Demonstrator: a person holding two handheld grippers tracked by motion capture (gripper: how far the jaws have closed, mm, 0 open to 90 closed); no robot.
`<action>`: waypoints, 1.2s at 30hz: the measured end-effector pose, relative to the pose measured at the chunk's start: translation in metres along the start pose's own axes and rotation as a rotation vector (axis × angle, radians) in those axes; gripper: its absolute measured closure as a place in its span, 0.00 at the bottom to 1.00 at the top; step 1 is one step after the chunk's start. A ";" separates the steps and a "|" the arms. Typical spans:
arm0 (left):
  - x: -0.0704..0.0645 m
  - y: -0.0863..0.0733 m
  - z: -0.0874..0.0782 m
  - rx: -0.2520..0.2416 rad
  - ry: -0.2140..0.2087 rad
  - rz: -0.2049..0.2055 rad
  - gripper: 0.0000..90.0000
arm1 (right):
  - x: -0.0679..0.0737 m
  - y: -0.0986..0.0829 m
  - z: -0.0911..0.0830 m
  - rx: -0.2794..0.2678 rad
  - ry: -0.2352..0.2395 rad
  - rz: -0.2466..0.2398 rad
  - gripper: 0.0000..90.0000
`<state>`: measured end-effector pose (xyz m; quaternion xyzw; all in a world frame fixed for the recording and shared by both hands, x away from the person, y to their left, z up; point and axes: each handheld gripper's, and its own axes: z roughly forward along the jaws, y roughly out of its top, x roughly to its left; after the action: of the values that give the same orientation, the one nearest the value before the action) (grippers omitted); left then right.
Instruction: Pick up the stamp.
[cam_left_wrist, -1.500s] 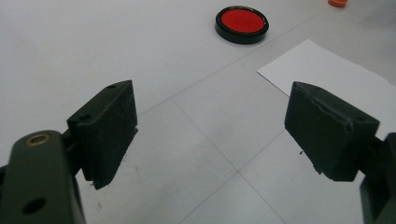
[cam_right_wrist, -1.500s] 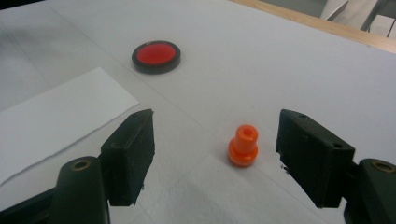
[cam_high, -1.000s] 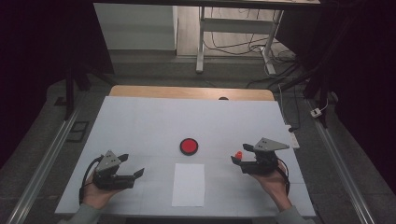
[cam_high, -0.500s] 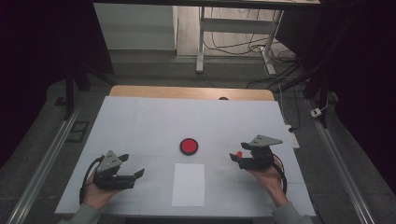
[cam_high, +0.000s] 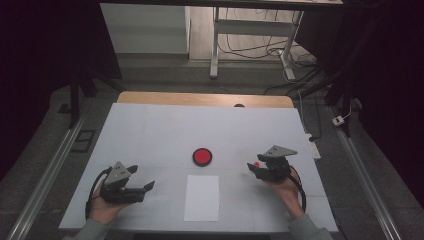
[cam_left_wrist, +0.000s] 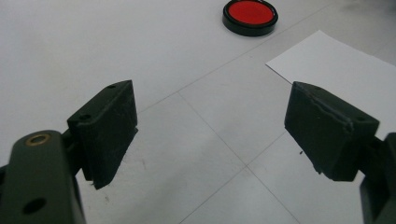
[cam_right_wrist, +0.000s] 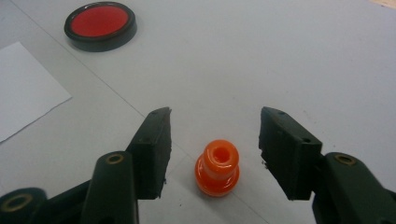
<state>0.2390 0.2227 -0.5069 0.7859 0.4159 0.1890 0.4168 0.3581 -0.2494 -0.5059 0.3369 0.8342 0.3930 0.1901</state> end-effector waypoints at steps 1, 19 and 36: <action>0.000 0.000 0.000 0.000 0.001 -0.001 0.20 | 0.000 0.000 0.001 0.002 -0.002 -0.001 0.52; 0.002 -0.002 0.000 -0.001 0.013 -0.001 0.19 | -0.005 -0.005 0.005 0.021 0.005 0.015 0.67; 0.003 -0.003 0.000 0.002 0.018 -0.007 0.19 | -0.006 -0.007 0.005 0.041 0.028 0.016 0.77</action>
<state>0.2396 0.2264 -0.5094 0.7830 0.4226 0.1941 0.4130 0.3621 -0.2548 -0.5143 0.3416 0.8420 0.3820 0.1684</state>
